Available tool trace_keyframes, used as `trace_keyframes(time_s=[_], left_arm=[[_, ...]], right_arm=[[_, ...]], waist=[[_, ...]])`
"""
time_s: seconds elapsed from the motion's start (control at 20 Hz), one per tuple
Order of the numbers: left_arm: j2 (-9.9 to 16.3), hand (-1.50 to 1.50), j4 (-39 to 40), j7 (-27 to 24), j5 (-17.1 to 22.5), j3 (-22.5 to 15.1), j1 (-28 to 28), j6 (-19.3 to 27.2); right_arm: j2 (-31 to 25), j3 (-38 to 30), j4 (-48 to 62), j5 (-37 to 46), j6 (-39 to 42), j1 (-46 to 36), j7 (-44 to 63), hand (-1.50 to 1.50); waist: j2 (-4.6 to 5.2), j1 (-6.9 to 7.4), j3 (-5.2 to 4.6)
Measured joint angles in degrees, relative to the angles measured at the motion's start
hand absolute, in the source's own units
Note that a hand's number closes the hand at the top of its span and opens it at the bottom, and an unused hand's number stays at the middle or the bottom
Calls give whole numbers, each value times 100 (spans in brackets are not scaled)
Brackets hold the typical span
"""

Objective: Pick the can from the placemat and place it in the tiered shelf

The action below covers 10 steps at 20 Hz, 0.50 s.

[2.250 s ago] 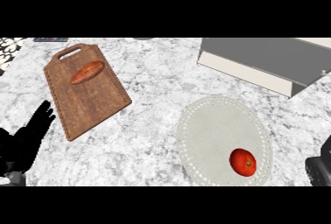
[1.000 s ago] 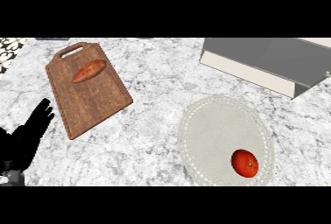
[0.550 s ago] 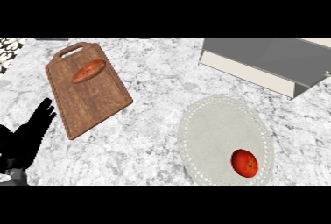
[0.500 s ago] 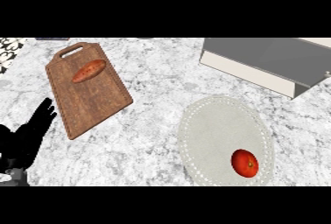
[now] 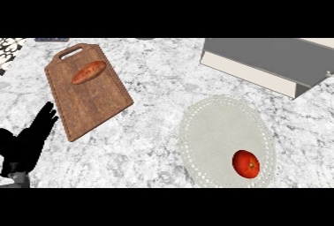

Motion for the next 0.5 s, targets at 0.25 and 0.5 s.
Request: trace_keyframes(time_s=[0.25,0.5], left_arm=[[44,0,-40,76,19,71,-42,-25],[-2,0,-2,47,-29,102,9,18]], right_arm=[[-122,-395,-428,-619,269,-129,222,-150],[-386,-756,-1274,-1219,575,102,357,-150]], waist=[[-23,-45,-1],[-45,-113,-1]])
